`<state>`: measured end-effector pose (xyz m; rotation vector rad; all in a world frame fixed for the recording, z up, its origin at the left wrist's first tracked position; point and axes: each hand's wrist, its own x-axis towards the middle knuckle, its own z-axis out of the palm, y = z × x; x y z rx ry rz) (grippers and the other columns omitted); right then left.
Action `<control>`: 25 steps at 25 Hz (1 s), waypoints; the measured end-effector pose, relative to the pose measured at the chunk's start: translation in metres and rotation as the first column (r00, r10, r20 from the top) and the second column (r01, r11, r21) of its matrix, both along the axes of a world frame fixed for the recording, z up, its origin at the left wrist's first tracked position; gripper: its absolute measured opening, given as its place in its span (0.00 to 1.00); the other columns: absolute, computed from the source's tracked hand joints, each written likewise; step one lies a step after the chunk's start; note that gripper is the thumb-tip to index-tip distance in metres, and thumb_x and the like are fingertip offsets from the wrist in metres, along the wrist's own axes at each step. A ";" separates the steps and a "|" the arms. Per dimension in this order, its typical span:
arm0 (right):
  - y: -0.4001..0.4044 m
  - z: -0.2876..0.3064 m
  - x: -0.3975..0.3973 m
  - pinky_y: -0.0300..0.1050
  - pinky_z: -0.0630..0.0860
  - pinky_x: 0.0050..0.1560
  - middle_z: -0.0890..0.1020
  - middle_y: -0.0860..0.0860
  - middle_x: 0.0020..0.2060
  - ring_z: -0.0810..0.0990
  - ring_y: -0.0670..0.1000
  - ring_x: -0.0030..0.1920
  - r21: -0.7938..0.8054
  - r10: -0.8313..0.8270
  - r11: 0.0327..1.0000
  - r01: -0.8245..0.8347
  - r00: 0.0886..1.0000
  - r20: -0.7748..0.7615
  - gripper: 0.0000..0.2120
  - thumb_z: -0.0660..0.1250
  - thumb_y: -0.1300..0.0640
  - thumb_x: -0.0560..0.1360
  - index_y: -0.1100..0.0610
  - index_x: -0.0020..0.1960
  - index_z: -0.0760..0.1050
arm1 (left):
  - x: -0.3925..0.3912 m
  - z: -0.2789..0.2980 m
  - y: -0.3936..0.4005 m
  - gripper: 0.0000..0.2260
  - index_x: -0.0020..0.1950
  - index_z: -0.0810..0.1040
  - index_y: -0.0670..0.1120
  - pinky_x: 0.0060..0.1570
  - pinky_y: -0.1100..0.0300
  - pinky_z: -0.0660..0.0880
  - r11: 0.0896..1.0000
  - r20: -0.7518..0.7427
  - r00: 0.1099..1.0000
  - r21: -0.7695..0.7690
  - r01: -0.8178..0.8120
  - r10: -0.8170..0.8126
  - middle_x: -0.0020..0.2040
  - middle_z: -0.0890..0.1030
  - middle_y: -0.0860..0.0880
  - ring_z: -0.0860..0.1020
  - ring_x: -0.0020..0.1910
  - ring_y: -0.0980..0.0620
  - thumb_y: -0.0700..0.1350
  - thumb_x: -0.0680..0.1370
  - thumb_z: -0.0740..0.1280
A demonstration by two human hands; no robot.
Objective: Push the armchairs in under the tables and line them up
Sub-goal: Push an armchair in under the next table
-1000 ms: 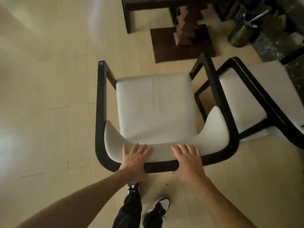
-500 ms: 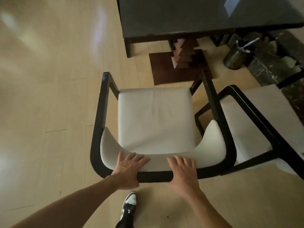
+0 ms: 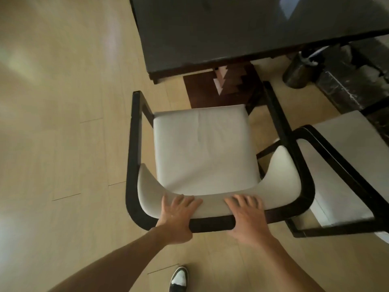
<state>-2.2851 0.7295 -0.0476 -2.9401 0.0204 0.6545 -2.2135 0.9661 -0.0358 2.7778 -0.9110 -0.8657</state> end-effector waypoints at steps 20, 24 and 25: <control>-0.047 -0.008 0.139 0.57 0.57 0.71 0.71 0.48 0.67 0.68 0.56 0.67 -0.055 0.030 0.998 -0.027 0.998 0.050 0.40 0.74 0.36 0.63 0.44 0.71 0.63 | 0.134 -0.007 -0.048 0.43 0.76 0.54 0.60 0.72 0.32 0.45 1.000 0.043 0.999 -0.001 -0.014 0.014 0.74 0.65 0.55 0.61 0.74 0.47 0.54 0.65 0.71; -0.052 -0.007 0.152 0.57 0.57 0.71 0.70 0.48 0.67 0.67 0.55 0.67 -0.048 0.033 0.998 -0.029 0.997 0.074 0.40 0.73 0.37 0.64 0.44 0.71 0.63 | 0.147 -0.008 -0.052 0.43 0.76 0.55 0.60 0.71 0.32 0.47 1.000 0.053 0.999 -0.011 -0.012 0.013 0.74 0.66 0.55 0.62 0.73 0.47 0.55 0.64 0.71; -0.053 -0.006 0.156 0.57 0.57 0.71 0.70 0.48 0.67 0.67 0.55 0.67 -0.044 0.036 0.999 -0.032 0.997 0.075 0.40 0.73 0.37 0.64 0.44 0.72 0.63 | 0.150 -0.008 -0.053 0.43 0.76 0.55 0.60 0.71 0.32 0.47 1.000 0.058 0.998 -0.010 -0.008 0.009 0.74 0.66 0.55 0.62 0.73 0.47 0.55 0.65 0.71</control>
